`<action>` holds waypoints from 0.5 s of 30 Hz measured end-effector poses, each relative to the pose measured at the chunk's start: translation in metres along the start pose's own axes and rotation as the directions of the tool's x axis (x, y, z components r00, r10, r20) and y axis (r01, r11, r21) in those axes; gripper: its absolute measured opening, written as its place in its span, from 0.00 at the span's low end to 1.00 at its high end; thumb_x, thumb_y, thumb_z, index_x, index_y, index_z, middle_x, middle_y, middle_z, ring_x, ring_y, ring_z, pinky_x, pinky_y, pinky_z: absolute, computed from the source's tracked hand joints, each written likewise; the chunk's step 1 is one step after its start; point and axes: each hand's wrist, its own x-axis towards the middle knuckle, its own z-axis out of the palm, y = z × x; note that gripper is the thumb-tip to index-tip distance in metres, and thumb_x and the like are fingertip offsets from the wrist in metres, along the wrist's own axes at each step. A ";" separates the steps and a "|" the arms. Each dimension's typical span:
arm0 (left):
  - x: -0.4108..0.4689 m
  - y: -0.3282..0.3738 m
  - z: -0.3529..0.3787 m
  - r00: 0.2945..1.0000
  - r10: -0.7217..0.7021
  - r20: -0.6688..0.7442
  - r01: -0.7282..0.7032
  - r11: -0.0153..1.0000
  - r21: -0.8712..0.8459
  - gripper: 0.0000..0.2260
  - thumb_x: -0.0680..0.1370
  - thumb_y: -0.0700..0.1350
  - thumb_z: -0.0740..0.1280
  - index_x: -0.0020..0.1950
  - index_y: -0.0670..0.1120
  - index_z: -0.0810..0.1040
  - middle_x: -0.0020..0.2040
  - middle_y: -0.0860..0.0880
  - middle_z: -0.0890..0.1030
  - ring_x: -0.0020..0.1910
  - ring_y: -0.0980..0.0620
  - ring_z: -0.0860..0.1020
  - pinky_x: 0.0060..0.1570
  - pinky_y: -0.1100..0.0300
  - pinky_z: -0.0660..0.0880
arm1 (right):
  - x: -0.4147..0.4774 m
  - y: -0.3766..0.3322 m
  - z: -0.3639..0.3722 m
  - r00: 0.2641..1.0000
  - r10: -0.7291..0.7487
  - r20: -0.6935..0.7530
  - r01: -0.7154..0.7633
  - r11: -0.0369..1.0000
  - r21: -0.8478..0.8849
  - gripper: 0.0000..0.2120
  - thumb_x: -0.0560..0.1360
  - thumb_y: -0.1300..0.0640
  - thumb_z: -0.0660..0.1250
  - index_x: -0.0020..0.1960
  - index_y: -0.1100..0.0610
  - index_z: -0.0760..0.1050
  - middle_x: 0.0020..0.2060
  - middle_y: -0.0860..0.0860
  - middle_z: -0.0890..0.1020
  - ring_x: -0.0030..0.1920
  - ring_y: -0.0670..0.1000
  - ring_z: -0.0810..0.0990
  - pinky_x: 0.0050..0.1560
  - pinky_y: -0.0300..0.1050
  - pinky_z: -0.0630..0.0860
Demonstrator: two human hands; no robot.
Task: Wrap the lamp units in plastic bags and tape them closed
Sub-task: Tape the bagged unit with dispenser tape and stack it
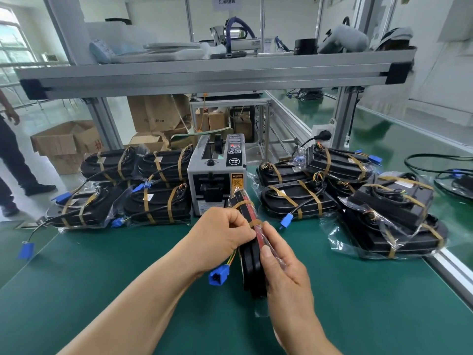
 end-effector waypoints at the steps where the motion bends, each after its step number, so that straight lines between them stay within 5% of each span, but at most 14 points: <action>1: 0.000 -0.001 0.001 1.000 -0.001 -0.011 0.001 1.000 0.020 0.09 0.74 0.43 0.73 0.34 0.47 0.78 0.27 0.57 0.75 0.27 0.60 0.70 0.31 0.70 0.69 | 0.000 0.000 0.000 1.000 0.001 0.008 -0.001 1.000 0.000 0.20 0.83 0.62 0.60 0.72 0.49 0.72 0.64 0.42 0.81 0.65 0.43 0.79 0.62 0.43 0.76; 4: -0.001 -0.004 0.002 0.999 -0.003 -0.032 0.005 0.999 0.050 0.09 0.74 0.44 0.72 0.35 0.46 0.78 0.26 0.57 0.75 0.27 0.59 0.70 0.31 0.67 0.69 | 0.000 0.002 -0.001 1.000 0.008 0.017 -0.008 1.000 0.003 0.20 0.83 0.62 0.61 0.72 0.49 0.72 0.63 0.41 0.82 0.63 0.42 0.80 0.52 0.37 0.80; 8: -0.002 -0.008 0.004 0.999 -0.001 -0.051 0.003 0.999 0.039 0.07 0.74 0.46 0.72 0.37 0.47 0.78 0.28 0.54 0.75 0.26 0.55 0.70 0.29 0.63 0.69 | 0.000 0.001 0.001 1.000 -0.007 0.006 0.007 1.000 -0.006 0.20 0.82 0.61 0.61 0.72 0.49 0.72 0.65 0.42 0.80 0.67 0.43 0.77 0.70 0.49 0.70; 15: -0.006 -0.017 0.025 0.977 -0.104 -0.186 0.074 0.984 -0.161 0.11 0.73 0.51 0.74 0.45 0.48 0.75 0.31 0.55 0.73 0.29 0.58 0.70 0.34 0.62 0.69 | 0.001 -0.001 -0.004 0.999 -0.015 -0.044 0.015 1.000 -0.004 0.19 0.82 0.58 0.61 0.71 0.48 0.73 0.63 0.42 0.82 0.66 0.44 0.78 0.69 0.51 0.70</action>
